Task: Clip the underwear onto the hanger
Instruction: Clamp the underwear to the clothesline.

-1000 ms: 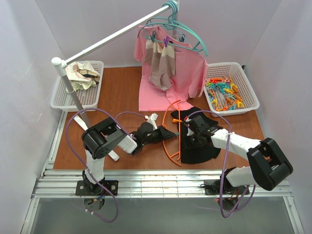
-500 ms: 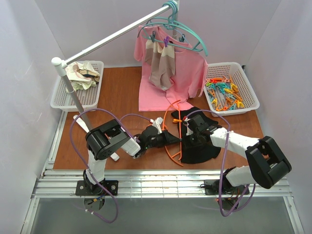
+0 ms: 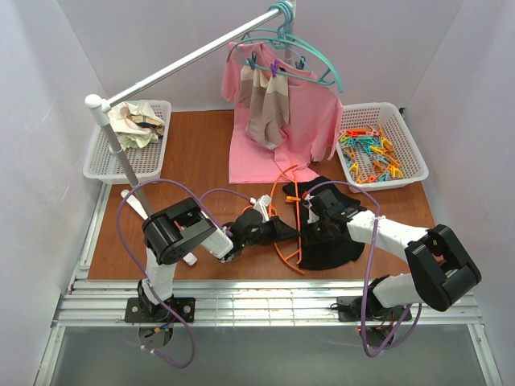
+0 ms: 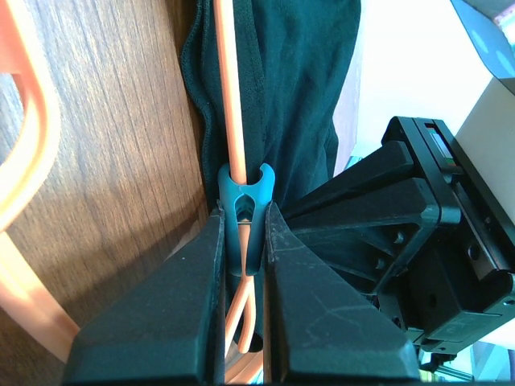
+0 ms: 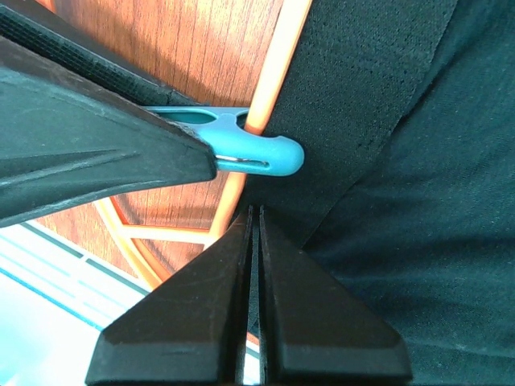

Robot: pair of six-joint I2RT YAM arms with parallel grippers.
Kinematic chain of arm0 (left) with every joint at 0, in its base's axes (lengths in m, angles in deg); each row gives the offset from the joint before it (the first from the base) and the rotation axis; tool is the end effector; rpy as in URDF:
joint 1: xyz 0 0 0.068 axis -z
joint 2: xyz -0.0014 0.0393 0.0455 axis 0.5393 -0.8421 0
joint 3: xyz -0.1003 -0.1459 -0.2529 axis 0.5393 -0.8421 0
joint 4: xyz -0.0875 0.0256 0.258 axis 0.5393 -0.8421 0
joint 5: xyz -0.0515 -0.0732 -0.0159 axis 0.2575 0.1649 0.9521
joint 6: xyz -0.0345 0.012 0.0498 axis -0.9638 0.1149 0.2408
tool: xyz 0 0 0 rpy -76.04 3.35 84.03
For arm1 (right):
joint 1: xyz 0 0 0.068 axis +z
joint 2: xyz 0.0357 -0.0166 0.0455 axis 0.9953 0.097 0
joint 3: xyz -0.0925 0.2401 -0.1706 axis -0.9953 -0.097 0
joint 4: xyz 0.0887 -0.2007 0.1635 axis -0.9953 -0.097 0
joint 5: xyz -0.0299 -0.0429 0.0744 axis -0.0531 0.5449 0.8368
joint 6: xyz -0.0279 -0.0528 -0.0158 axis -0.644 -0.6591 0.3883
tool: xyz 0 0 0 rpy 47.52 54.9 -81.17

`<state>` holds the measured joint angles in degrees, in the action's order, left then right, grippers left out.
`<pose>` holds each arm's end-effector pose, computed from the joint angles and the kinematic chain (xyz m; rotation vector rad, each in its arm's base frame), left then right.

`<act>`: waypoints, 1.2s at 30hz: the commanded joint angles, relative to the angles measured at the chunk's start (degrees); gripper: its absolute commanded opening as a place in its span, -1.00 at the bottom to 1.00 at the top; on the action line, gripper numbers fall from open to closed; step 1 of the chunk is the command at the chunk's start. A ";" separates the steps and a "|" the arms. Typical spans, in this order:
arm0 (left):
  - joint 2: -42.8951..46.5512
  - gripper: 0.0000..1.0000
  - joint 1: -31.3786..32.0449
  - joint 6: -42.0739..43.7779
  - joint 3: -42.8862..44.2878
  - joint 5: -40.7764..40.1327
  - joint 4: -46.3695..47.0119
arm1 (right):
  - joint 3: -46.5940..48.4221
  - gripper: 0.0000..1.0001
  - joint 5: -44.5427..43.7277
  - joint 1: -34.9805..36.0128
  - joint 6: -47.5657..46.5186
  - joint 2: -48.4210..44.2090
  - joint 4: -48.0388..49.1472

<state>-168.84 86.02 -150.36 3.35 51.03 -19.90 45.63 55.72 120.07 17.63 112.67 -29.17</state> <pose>0.2084 -0.2981 0.1113 -0.1257 2.3407 -1.4747 0.1934 0.1495 0.1732 -0.4320 2.7295 0.5436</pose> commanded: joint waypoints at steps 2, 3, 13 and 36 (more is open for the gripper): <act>-1.00 -1.00 0.67 -0.61 0.49 0.74 0.86 | 0.77 -0.97 0.18 -0.13 -0.85 -0.54 -0.78; -1.17 -1.00 0.75 -0.61 0.58 1.00 0.69 | 0.77 -0.97 0.09 -0.13 -0.76 -0.80 -0.78; -1.00 -1.00 1.55 0.53 1.63 2.67 -2.91 | 1.21 -0.97 -0.26 -0.22 -0.32 -0.72 -0.87; 6.64 0.43 1.46 9.14 11.82 1.10 -25.02 | 6.21 -0.36 -6.93 -0.31 -1.02 -10.38 -10.52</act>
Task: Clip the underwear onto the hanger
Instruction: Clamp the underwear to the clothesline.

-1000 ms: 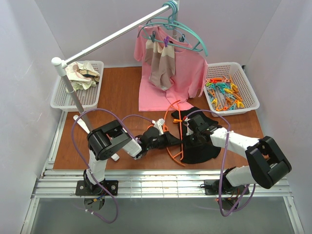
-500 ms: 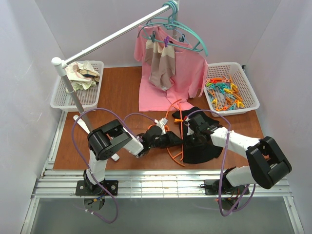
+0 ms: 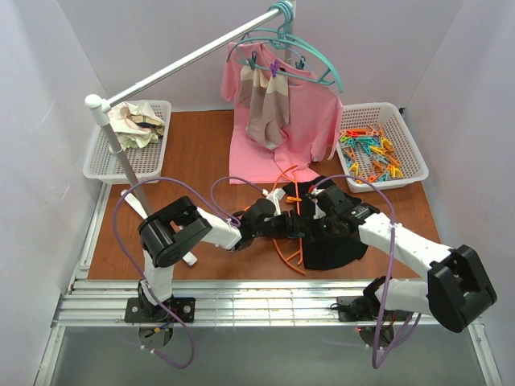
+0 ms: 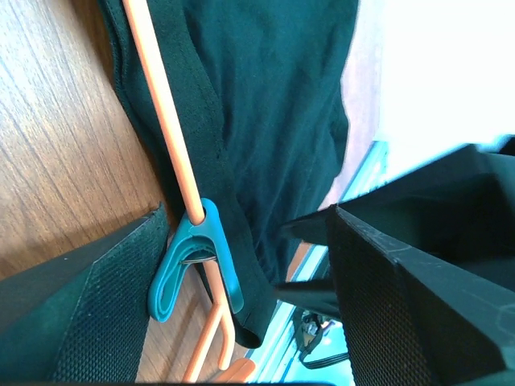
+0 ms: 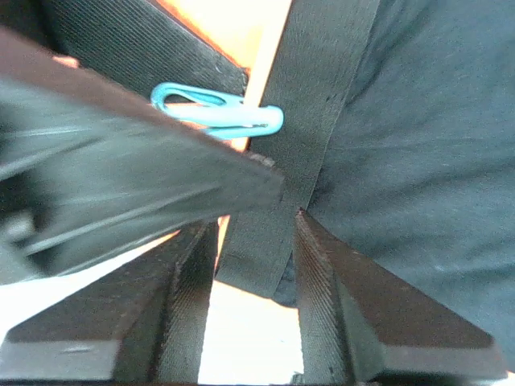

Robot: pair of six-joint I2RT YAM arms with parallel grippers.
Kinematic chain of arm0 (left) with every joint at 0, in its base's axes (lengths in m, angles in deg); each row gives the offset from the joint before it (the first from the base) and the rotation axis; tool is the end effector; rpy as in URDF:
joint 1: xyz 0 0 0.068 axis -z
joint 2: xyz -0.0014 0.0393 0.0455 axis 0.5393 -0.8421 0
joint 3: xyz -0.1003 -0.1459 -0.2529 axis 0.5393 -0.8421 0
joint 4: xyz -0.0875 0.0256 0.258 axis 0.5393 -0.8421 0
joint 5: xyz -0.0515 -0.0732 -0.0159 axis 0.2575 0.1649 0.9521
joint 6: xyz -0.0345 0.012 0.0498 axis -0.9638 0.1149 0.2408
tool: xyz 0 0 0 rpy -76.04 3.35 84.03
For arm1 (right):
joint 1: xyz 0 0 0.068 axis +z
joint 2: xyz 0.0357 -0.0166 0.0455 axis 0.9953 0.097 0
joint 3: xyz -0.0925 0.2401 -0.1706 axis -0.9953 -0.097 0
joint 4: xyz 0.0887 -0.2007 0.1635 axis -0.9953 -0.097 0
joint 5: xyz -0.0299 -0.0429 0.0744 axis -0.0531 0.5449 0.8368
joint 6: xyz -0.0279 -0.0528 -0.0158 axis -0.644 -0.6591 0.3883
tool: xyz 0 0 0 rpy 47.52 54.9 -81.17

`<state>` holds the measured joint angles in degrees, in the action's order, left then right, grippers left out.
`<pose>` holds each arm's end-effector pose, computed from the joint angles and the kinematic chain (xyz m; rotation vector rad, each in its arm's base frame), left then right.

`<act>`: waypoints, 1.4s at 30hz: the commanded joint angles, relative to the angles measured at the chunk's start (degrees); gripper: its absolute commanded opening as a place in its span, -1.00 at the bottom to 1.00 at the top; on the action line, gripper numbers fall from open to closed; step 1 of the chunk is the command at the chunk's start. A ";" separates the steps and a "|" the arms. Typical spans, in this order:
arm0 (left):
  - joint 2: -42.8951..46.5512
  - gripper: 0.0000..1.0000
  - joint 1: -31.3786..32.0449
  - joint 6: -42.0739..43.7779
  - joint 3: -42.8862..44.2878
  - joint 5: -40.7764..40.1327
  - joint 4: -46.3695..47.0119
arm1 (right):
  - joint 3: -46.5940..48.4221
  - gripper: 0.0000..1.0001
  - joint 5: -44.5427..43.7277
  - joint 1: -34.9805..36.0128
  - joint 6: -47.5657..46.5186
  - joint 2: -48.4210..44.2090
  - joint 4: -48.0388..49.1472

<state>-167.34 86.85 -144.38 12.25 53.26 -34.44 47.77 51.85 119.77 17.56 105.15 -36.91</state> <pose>0.2195 -0.3255 0.1326 0.0288 2.4057 -1.4091 0.1829 0.1367 0.2047 -0.3998 2.6831 0.4732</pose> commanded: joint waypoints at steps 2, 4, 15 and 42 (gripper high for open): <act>6.71 0.44 0.63 4.29 4.16 -3.15 -14.64 | 4.69 -0.30 -4.21 0.00 -0.87 -4.96 -4.29; 10.04 0.46 0.54 5.26 4.51 -6.48 -19.48 | 4.70 -0.20 -6.05 -0.17 -0.61 -7.51 -6.13; 25.70 0.54 0.10 3.78 1.09 -21.08 -37.42 | 2.23 -0.07 -6.76 -1.23 1.06 -12.63 -7.72; 6.37 -0.50 3.18 4.20 16.11 -27.51 -66.34 | 1.80 -0.07 0.09 -1.76 -0.70 -8.23 -4.21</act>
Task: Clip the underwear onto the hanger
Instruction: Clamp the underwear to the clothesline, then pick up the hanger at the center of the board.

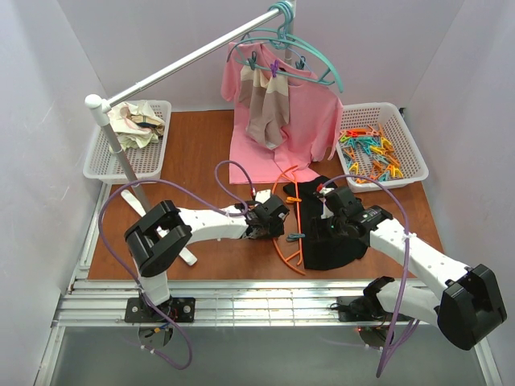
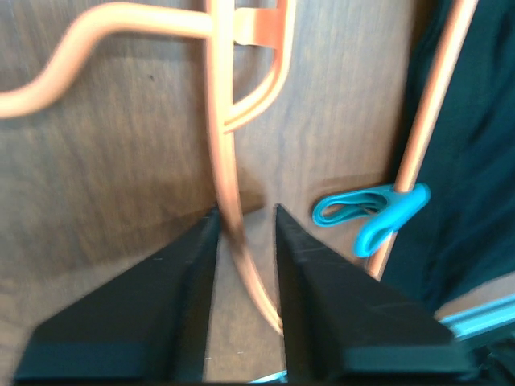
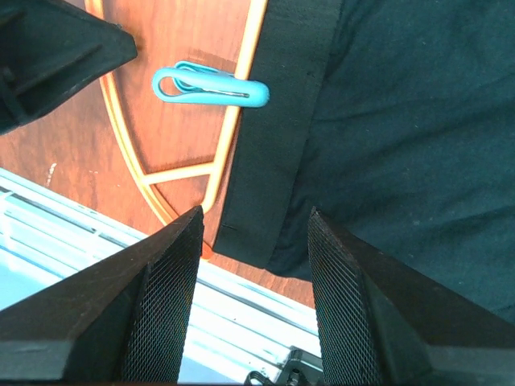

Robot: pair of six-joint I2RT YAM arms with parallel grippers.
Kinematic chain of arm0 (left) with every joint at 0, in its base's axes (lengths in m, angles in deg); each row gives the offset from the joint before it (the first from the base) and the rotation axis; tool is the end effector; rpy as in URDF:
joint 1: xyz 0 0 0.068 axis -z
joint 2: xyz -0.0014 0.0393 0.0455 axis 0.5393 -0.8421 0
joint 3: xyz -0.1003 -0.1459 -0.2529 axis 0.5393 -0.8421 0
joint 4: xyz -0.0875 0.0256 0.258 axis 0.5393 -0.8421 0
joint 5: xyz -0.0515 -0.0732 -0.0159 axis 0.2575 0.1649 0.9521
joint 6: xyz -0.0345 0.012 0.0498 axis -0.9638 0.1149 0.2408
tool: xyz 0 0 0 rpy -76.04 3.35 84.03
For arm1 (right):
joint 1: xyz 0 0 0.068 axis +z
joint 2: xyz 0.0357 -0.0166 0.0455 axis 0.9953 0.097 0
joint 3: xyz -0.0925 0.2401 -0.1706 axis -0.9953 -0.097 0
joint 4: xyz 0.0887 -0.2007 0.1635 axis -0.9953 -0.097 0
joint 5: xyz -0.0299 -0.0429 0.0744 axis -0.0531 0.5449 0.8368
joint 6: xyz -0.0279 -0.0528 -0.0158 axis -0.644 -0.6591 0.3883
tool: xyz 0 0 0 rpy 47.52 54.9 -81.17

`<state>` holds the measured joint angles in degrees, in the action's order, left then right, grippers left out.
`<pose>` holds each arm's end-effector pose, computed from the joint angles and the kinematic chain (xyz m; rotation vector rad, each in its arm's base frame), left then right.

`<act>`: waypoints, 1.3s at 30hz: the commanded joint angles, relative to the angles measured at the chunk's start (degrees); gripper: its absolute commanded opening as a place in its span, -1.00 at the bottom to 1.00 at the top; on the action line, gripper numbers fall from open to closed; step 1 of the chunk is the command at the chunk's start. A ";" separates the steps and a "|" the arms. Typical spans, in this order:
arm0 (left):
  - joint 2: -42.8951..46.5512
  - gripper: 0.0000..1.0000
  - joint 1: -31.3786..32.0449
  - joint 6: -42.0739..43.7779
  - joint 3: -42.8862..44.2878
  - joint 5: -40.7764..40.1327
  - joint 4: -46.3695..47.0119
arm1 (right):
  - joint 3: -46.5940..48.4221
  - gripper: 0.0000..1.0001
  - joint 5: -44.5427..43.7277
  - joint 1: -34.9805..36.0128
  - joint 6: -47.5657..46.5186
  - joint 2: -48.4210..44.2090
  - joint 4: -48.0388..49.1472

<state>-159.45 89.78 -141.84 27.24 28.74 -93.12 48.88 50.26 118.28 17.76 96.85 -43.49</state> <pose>0.2068 -0.3064 0.1715 -0.1112 2.7247 -0.4379 0.1673 0.1176 0.2322 -0.3463 2.6318 0.4562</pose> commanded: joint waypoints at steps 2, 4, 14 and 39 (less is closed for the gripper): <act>-2.83 -0.63 0.25 2.81 2.52 -3.42 -9.67 | 0.42 -0.07 2.30 -0.18 -0.63 -0.10 2.64; -3.80 -0.68 0.25 3.69 3.49 -3.60 -11.60 | 0.15 -0.07 2.91 -0.18 -0.37 -0.45 3.16; -5.04 -1.00 0.51 7.47 7.00 -5.44 -14.77 | 2.43 -0.14 3.54 -0.27 -2.02 -1.15 2.91; 2.88 -1.00 1.04 4.92 26.08 -7.46 -32.88 | 13.51 -0.26 3.54 17.83 3.24 5.00 14.06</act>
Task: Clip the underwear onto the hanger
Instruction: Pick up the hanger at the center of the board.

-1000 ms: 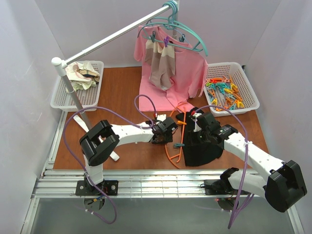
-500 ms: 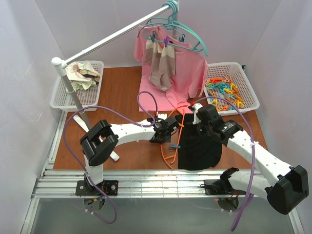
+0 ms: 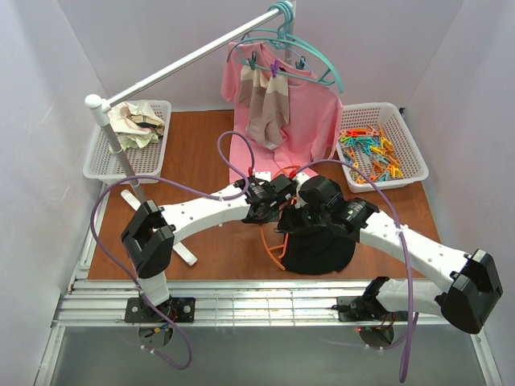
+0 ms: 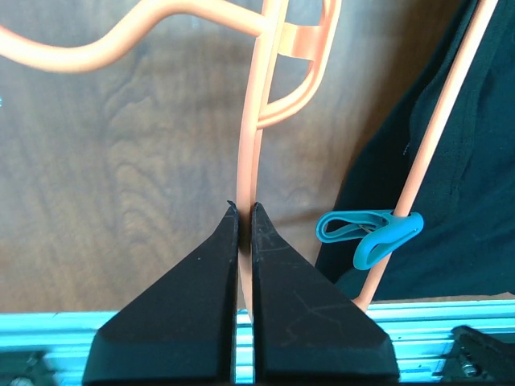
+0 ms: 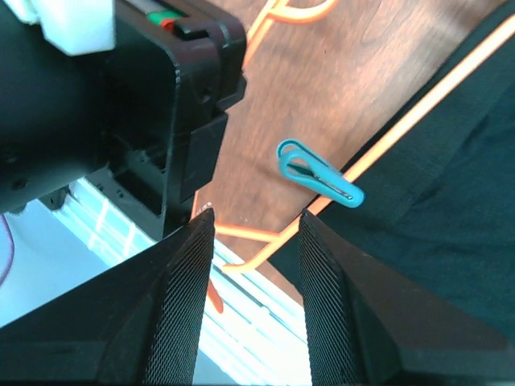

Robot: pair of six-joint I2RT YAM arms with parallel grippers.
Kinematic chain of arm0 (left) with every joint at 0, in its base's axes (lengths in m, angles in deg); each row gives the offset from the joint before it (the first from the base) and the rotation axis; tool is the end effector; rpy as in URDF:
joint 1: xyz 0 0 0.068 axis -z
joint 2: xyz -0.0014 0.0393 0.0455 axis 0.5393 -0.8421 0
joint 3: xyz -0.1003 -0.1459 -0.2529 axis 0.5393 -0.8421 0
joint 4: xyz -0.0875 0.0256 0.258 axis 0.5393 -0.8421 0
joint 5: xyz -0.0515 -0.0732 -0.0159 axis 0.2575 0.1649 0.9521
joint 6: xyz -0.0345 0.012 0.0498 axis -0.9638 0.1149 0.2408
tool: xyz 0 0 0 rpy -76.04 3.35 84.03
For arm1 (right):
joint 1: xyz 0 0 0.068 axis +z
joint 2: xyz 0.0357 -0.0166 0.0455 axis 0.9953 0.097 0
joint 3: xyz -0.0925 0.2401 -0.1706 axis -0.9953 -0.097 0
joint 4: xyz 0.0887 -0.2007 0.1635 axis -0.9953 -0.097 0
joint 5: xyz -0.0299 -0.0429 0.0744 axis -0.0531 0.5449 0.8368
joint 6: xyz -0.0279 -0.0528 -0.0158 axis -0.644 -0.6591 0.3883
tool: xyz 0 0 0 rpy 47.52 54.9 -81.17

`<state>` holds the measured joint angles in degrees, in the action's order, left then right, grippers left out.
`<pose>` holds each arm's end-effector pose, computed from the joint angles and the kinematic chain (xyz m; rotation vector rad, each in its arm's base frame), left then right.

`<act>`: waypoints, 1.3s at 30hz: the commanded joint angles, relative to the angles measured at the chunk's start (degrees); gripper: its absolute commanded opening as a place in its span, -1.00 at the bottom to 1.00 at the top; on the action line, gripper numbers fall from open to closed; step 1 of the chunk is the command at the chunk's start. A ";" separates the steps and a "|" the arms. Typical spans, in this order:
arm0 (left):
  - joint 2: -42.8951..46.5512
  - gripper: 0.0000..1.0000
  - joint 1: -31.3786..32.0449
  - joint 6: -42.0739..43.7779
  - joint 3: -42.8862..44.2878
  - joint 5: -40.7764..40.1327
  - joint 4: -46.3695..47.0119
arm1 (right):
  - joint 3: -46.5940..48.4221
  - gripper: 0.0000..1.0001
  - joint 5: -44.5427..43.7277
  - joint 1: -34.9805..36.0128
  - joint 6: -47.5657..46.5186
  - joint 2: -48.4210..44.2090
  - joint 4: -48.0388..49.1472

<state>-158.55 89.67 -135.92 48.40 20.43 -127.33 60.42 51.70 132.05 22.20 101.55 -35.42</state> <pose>0.2144 -0.3047 0.2613 0.0256 2.7445 -0.0495 0.1674 0.1917 0.2940 -0.5460 2.3893 0.7431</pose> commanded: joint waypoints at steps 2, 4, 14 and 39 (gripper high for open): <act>1.63 -1.00 1.15 -1.44 5.88 0.23 0.45 | 1.97 -0.27 1.39 5.99 -0.93 0.13 6.79; 1.19 -1.00 1.06 -2.48 7.38 0.05 -0.69 | 1.45 -0.28 -0.63 8.45 -0.76 -0.84 7.49; 4.09 -1.00 -1.14 -4.95 4.75 2.77 0.88 | -3.39 -0.17 -10.28 11.27 3.19 -12.52 8.11; 1.01 -1.00 -2.90 -2.84 10.29 6.20 0.09 | -5.41 -0.14 -25.59 22.70 1.70 -11.48 3.71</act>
<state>-158.18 87.07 -139.04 56.48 25.96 -127.48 55.16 30.24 154.50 24.75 90.51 -32.14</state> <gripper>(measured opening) 0.008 0.430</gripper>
